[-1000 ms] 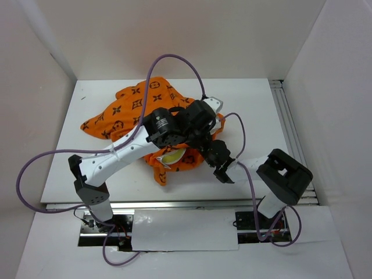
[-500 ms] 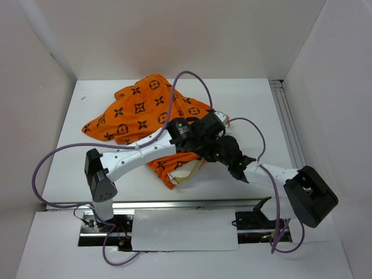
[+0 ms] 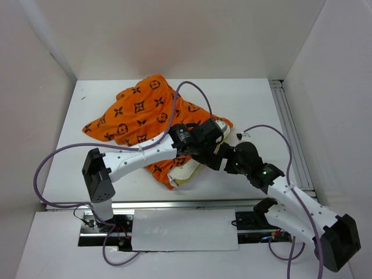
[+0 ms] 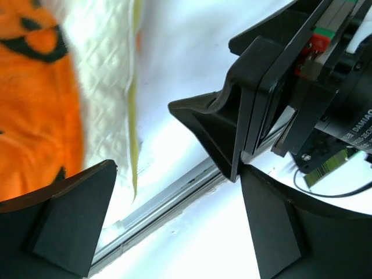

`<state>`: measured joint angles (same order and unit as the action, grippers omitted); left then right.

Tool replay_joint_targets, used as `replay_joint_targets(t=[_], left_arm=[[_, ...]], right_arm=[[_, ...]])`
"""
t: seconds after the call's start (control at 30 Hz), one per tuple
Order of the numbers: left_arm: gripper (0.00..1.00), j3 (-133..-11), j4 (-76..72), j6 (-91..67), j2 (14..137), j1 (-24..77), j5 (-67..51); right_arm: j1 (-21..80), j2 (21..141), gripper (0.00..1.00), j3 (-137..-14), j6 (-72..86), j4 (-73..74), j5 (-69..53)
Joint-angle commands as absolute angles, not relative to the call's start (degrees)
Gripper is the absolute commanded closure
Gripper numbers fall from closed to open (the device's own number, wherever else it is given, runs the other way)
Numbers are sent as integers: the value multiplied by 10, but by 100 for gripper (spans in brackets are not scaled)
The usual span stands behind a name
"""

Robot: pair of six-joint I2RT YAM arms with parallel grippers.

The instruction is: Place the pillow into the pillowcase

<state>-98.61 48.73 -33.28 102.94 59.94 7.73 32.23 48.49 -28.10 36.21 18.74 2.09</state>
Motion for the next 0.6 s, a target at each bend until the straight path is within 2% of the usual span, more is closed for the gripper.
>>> replay_joint_targets(t=[0.0,0.13,0.27,0.57], left_arm=[[0,-1008,502,-299,1031,589,143],[0,-1051,502,-286,1075,596,145],[0,-1099,549,-294,1134,596,215],[0,-1085,557,-294,1188,548,208]], right_arm=[[312,445,0,-301,367,328,45],[297,426,0,-315,400,310,19],[270,416,0,-327,398,304,26],[235,378,0,-338,370,324,33]])
